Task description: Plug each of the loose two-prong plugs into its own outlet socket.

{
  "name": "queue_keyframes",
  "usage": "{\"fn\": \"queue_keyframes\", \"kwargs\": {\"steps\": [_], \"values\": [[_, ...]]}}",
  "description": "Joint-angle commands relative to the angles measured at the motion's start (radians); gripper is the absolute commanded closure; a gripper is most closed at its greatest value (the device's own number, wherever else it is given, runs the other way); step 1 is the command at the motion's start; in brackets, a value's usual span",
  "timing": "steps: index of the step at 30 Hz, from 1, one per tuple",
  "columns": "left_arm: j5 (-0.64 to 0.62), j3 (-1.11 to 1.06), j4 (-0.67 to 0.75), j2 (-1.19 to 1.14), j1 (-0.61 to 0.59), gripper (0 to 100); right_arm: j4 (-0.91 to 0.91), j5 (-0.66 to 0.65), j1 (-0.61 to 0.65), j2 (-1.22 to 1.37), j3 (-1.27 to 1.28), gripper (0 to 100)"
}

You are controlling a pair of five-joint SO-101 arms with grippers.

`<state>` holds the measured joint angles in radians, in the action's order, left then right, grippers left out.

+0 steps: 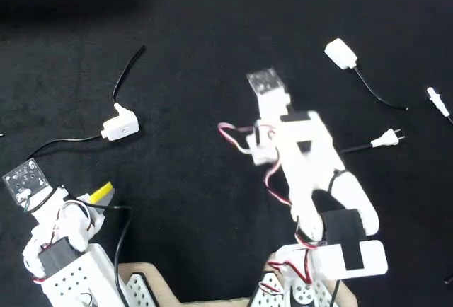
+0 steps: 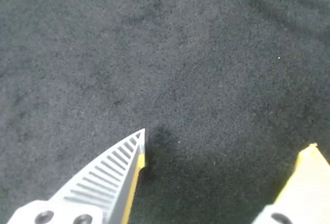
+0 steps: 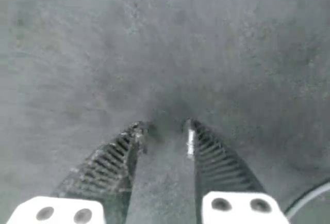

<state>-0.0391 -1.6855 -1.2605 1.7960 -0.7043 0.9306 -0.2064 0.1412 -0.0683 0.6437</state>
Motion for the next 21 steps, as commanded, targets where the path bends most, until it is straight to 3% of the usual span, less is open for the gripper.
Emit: {"fn": "queue_keyframes", "kwargs": {"steps": [1, 7, 15, 21], "values": [[0.005, -0.016, -0.006, 0.008, 0.008, 57, 0.247, -0.087, 0.08, 0.001, -0.352, 85.1], [0.005, -0.016, -0.006, 0.008, 0.008, 57, 0.571, -0.322, 0.272, 0.085, -0.825, 85.0], [0.005, -0.016, -0.006, 0.008, 0.008, 57, 0.701, -0.657, 0.416, 0.311, -1.173, 85.1], [0.005, -0.016, -0.006, 0.008, 0.008, 57, 0.707, -0.802, 0.517, 0.481, -1.199, 85.3]]}}
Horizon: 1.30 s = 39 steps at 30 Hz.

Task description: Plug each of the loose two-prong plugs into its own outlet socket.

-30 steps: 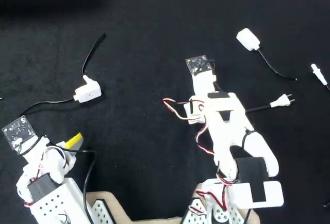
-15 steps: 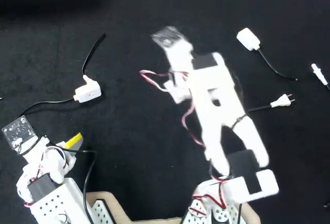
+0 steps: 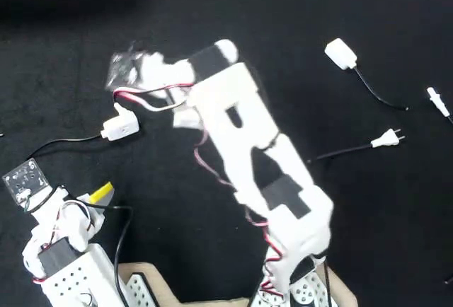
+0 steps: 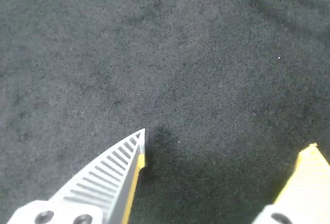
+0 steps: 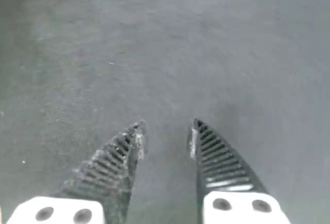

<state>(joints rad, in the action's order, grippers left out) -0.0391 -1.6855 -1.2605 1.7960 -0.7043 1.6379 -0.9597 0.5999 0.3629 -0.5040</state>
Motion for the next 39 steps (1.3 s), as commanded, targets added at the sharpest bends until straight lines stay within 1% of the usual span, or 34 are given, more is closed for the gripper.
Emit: {"fn": "queue_keyframes", "kwargs": {"steps": [1, 6, 12, 15, 25, 32, 37, 39], "values": [[0.005, -0.016, -0.006, 0.008, 0.008, 57, -0.018, -0.049, 0.081, 0.082, -0.054, 85.3], [0.005, -0.016, -0.006, 0.008, 0.008, 57, -0.204, -0.04, 0.164, 0.225, -0.059, 85.1], [0.005, -0.016, -0.006, 0.008, 0.008, 57, -0.311, -0.057, 0.166, 0.297, -0.128, 85.1], [0.005, -0.016, -0.006, 0.008, 0.008, 57, -0.313, -0.077, 0.166, 0.332, -0.176, 85.2], [0.005, -0.016, -0.006, 0.008, 0.008, 57, -0.322, -0.077, 0.281, 0.506, -0.412, 85.1], [0.005, -0.016, -0.006, 0.008, 0.008, 57, -0.313, -0.077, 0.264, 0.67, -0.636, 85.0], [0.005, -0.016, -0.006, 0.008, 0.008, 57, -0.186, -0.078, 0.255, 0.7, -0.834, 85.0], [0.005, -0.016, -0.006, 0.008, 0.008, 57, -0.164, -0.078, 0.255, 0.7, -0.895, 85.0]]}}
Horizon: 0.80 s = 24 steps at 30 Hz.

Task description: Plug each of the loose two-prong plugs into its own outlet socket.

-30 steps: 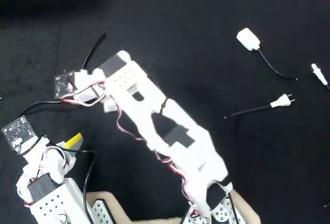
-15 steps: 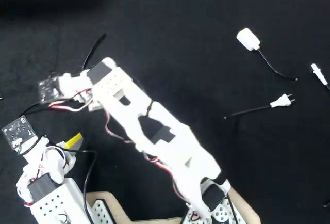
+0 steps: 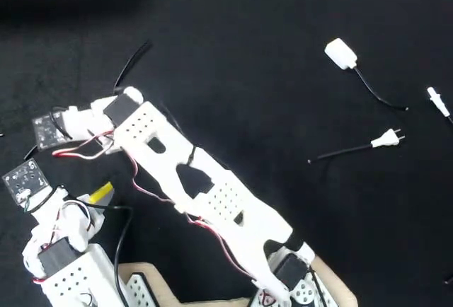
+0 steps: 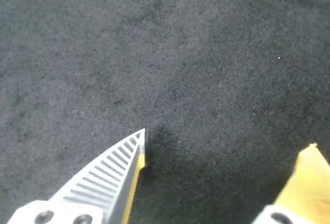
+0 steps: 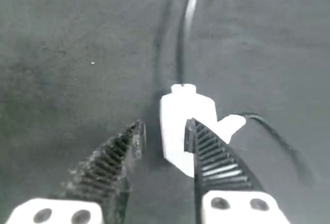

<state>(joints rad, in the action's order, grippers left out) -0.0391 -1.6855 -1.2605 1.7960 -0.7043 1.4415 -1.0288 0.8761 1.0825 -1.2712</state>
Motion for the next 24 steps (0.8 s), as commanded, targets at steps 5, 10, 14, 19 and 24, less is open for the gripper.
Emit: {"fn": "queue_keyframes", "kwargs": {"steps": [5, 10, 14, 19, 24], "values": [[0.005, -0.016, -0.006, 0.008, 0.008, 57, -0.031, -0.009, -0.026, -0.016, -0.136, 84.9], [0.005, -0.016, -0.006, 0.008, 0.008, 57, -0.173, -0.009, -0.055, 0.022, 0.001, 84.9], [0.005, -0.016, -0.006, 0.008, 0.008, 57, -0.206, -0.005, -0.061, 0.059, 0.016, 84.9], [0.005, -0.016, -0.006, 0.008, 0.008, 57, -0.132, -0.003, -0.061, 0.096, 0.013, 84.9], [0.005, -0.016, -0.006, 0.008, 0.008, 57, -0.121, -0.005, -0.061, 0.134, 0.015, 85.2]]}}
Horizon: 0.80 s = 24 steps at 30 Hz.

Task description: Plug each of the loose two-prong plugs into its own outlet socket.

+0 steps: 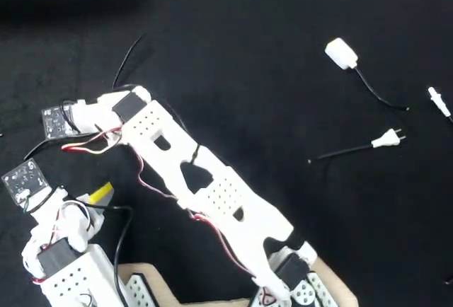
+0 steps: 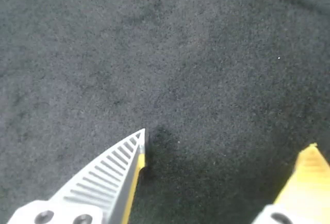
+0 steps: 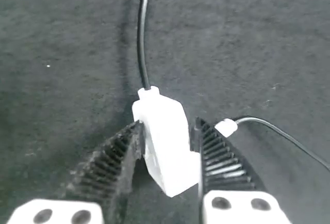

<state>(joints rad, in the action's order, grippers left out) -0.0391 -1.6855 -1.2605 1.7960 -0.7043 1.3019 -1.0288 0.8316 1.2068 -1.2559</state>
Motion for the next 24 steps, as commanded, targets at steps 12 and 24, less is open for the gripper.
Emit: {"fn": "queue_keyframes", "kwargs": {"steps": [12, 24], "values": [[0.005, -0.016, -0.006, 0.008, 0.008, 57, 0.055, -0.002, -0.051, 0.022, -0.048, 98.6], [0.005, -0.016, -0.006, 0.008, 0.008, 57, -0.075, 0.284, -0.219, 0.025, -0.26, 98.6]]}}
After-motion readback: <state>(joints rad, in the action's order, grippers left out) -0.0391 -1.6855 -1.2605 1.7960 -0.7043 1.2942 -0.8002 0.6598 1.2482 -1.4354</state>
